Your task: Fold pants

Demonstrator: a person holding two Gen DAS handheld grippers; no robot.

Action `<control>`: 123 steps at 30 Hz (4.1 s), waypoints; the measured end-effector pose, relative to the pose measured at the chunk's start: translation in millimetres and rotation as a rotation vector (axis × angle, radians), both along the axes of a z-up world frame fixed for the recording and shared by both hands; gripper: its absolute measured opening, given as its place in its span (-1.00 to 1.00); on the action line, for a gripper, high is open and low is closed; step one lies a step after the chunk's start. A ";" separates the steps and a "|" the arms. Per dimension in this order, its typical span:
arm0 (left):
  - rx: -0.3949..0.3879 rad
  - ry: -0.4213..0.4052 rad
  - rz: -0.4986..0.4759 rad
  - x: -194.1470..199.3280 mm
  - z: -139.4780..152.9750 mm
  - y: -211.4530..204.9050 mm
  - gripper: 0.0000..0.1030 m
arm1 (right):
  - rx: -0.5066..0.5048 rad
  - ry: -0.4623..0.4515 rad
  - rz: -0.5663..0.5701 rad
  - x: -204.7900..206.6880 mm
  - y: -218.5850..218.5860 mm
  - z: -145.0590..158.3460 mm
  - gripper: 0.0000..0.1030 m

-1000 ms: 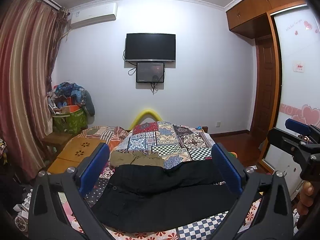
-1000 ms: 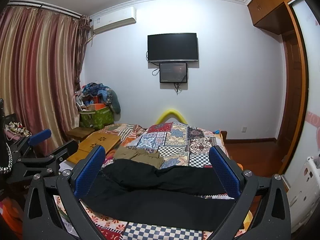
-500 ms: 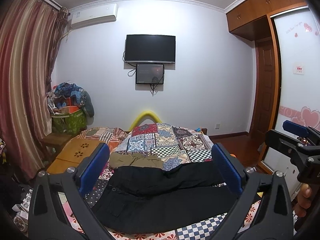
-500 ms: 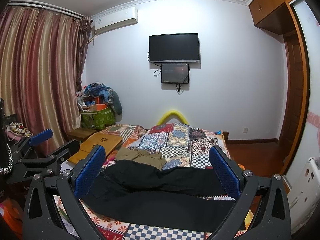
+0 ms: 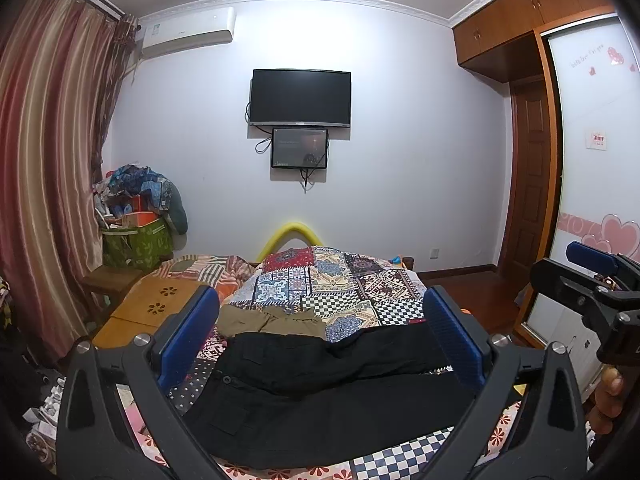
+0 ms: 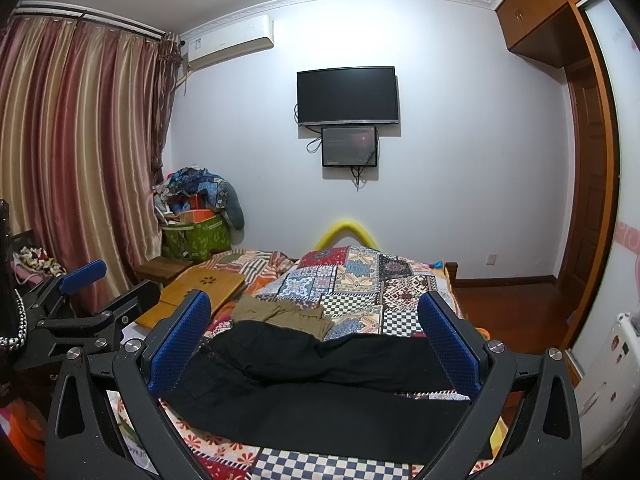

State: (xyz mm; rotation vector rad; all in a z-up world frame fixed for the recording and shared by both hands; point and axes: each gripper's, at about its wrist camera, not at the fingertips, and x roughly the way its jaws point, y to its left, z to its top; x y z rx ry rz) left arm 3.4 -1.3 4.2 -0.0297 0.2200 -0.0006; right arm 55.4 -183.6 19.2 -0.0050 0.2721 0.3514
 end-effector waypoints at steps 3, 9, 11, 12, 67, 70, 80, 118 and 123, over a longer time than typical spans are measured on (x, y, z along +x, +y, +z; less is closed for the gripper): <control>-0.001 -0.001 0.002 1.2 0.0 0.3 1.00 | 0.001 0.000 0.001 0.1 -0.4 0.4 1.00; -0.009 0.001 0.003 0.6 -0.7 3.7 1.00 | -0.003 0.000 -0.001 -0.4 0.3 0.8 1.00; -0.009 0.001 0.003 0.4 -0.7 4.1 1.00 | -0.002 0.001 0.000 -0.4 0.0 0.8 1.00; -0.009 0.001 0.003 0.4 -0.7 4.1 1.00 | -0.002 0.001 0.000 -0.3 0.2 1.1 1.00; -0.087 0.493 0.167 262.0 -183.6 149.5 1.00 | -0.219 0.402 -0.358 172.3 -122.2 -140.6 1.00; -0.121 0.551 0.187 294.9 -203.9 169.3 1.00 | -0.205 0.445 -0.385 194.1 -134.2 -154.9 1.00; -0.127 0.735 0.215 390.9 -265.1 205.0 0.64 | -0.178 0.516 -0.373 261.9 -157.6 -188.5 0.99; -0.177 0.889 0.172 463.1 -306.8 215.6 -0.60 | -0.084 0.771 -0.173 434.4 -179.1 -290.2 -0.33; -0.159 0.843 0.198 457.4 -295.7 217.6 -0.62 | -0.087 0.751 -0.183 429.2 -176.3 -286.1 -0.61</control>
